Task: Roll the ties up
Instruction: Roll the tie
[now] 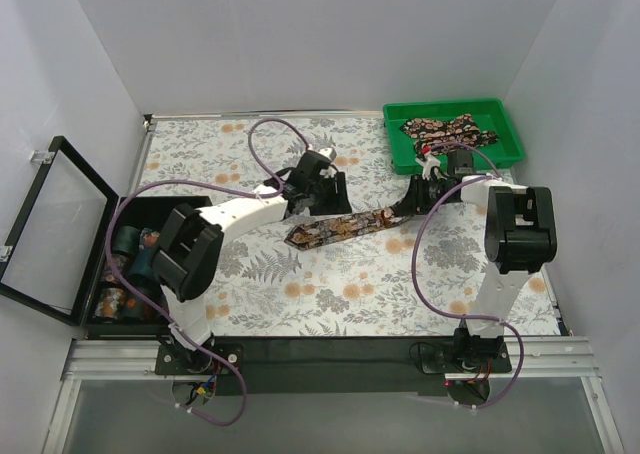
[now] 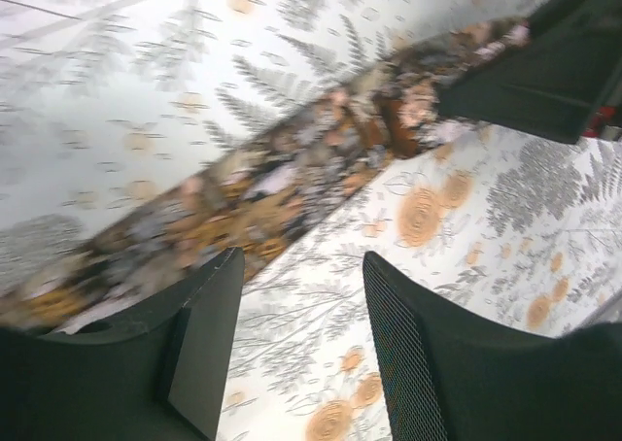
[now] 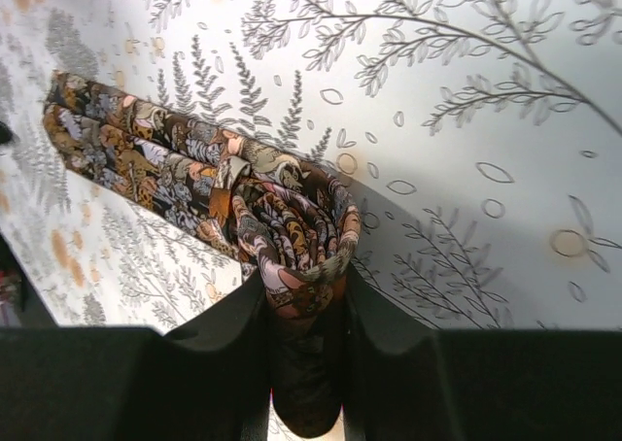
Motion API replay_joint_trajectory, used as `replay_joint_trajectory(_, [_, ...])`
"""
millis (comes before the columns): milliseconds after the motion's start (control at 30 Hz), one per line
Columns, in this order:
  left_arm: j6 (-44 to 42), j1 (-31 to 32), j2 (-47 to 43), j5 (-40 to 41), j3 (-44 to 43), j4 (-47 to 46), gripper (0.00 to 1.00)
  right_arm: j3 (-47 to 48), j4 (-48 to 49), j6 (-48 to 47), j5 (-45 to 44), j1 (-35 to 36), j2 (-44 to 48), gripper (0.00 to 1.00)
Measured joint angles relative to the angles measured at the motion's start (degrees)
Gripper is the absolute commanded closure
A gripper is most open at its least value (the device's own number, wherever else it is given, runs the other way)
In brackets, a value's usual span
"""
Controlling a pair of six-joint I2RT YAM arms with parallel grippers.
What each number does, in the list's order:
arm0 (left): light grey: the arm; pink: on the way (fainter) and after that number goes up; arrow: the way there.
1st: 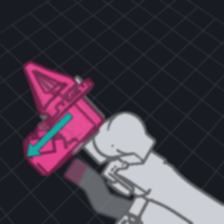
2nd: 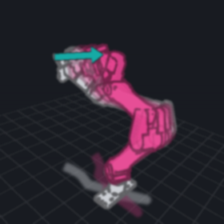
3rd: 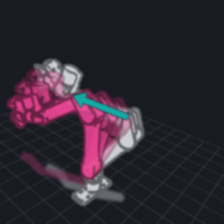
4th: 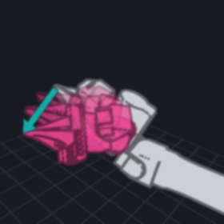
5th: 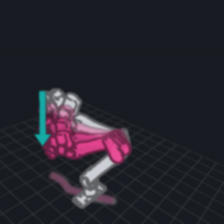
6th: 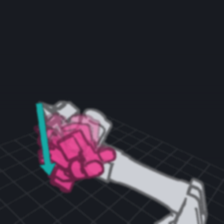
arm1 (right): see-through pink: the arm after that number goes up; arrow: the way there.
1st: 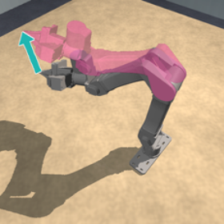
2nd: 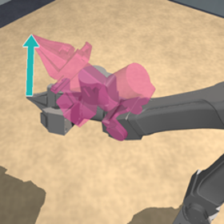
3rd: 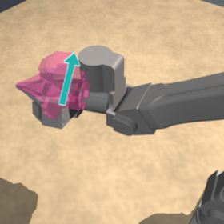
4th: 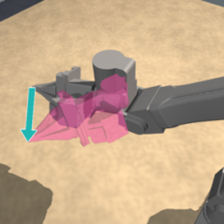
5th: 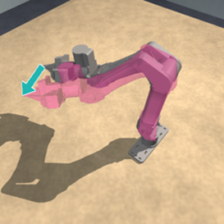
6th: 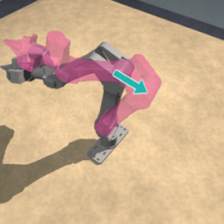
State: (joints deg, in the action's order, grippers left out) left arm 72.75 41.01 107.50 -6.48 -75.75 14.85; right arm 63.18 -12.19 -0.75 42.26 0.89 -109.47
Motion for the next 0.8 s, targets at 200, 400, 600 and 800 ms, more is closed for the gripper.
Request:
replay_joint_trajectory(200, [-3.6, -5.7, -4.2, 0.8, 6.0, 2.9, 0.53, 3.1, -5.8, -3.3, -9.7, 1.7, 2.4, 0.99])
replay_joint_trajectory(400, [-7.0, -6.5, -3.9, 1.1, 9.1, 7.2, 0.55, 7.6, -11.1, -6.6, -22.8, 7.1, 3.5, 0.99])
replay_joint_trajectory(600, [-8.5, -6.5, -3.7, 0.8, 9.1, 7.5, 0.57, 10.9, -14.7, -8.2, -36.3, 13.1, 3.8, 0.99])
replay_joint_trajectory(800, [-8.2, -6.5, -3.7, -1.3, 10.0, 7.3, 0.58, 12.1, -16.0, -7.9, -52.1, 20.8, 3.8, 0.99])
